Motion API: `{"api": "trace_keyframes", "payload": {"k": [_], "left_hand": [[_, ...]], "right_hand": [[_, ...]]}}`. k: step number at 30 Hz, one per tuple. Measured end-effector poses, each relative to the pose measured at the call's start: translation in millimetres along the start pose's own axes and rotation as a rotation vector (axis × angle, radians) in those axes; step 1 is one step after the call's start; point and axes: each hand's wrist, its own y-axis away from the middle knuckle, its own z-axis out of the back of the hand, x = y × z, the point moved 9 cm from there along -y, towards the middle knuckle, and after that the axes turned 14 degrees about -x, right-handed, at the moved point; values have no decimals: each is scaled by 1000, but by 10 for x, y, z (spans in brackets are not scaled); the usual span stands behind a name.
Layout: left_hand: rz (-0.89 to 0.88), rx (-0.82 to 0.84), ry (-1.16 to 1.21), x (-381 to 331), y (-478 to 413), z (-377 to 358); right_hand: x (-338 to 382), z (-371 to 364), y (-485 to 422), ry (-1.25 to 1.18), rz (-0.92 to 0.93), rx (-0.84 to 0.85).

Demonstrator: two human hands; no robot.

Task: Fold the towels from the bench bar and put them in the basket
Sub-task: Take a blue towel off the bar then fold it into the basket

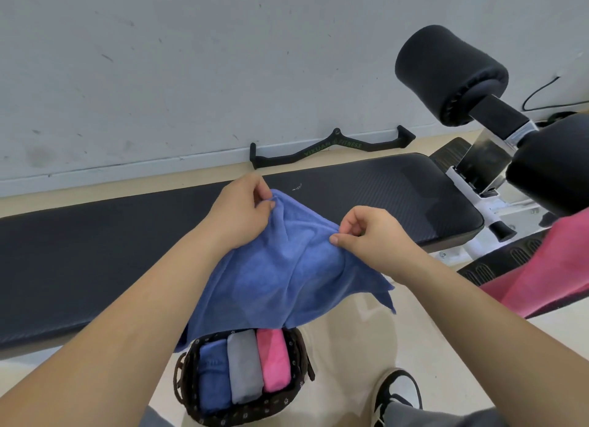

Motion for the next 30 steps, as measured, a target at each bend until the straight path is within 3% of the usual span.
{"api": "trace_keyframes", "payload": {"k": [4, 9, 18, 23, 30], "left_hand": [[-9, -104, 72, -18, 171, 341], [63, -205, 122, 116, 397, 710], [31, -251, 166, 195, 660, 1184], [19, -298, 185, 230, 743, 1375], [89, -412, 258, 252, 745, 1529]], "right_hand": [[64, -14, 66, 3, -2, 31], [320, -115, 215, 54, 123, 97], [581, -421, 597, 66, 143, 336], [758, -449, 790, -21, 208, 367], [611, -330, 828, -225, 49, 334]]}}
